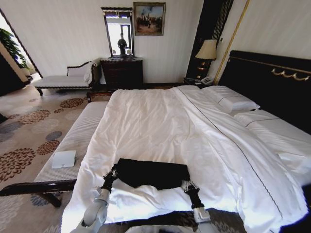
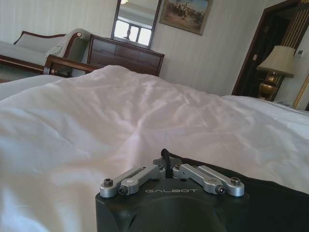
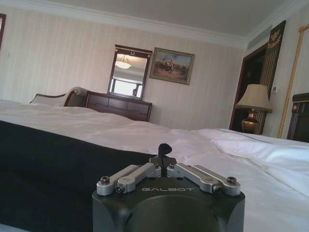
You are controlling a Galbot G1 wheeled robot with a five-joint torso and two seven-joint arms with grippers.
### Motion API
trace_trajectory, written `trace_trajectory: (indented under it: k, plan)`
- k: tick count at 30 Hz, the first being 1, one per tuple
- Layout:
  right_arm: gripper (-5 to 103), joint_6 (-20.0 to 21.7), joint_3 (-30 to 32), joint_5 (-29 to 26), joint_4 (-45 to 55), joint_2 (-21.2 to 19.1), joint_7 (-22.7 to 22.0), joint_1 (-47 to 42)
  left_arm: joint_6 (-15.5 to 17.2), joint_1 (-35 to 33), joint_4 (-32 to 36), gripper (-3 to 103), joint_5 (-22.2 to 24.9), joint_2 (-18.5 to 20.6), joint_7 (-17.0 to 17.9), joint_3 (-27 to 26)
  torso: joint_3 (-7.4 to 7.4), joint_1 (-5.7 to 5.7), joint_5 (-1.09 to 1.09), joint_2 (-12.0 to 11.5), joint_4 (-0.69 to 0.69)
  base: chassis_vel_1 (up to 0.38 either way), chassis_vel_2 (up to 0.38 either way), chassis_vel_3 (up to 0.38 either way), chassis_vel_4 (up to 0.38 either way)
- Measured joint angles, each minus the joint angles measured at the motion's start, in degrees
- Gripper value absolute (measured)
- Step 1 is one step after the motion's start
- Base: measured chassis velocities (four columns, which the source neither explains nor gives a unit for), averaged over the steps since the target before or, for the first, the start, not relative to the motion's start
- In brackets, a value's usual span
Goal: Fold the clothes on the bed.
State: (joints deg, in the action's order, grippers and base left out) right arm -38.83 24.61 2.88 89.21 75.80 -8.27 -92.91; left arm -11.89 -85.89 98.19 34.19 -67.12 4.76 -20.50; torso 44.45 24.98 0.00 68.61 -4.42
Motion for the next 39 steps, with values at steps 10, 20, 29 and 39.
trace_trajectory:
  k: [10,20,29,39]
  plan:
    - [25,-0.87,1.41,-0.65,1.54,0.10,2.15,-1.73,0.95,-2.64,4.39,15,-1.89,0.76,0.62,-1.45,0.00,0.00,0.00,0.00,0.00,0.000,0.000,0.000,0.000]
    - [57,2.37,8.44,-7.84,11.34,-3.10,5.81,-5.48,1.56,-5.70,12.15,48,-2.69,4.08,-0.75,-8.08,0.00,-0.01,0.00,0.01,0.01,0.000,0.000,0.000,0.000]
    - [95,7.53,6.79,-7.07,9.32,-10.99,6.73,5.27,5.94,11.83,5.77,86,-4.60,7.83,1.40,4.95,0.02,0.02,0.00,-0.01,0.00,0.000,0.000,0.000,0.000]
    - [100,13.40,-0.81,-8.40,7.26,-10.63,7.27,10.54,5.79,11.64,2.73,100,-7.07,5.76,2.13,10.59,0.01,0.01,0.01,-0.01,0.01,0.000,0.000,0.000,0.000]
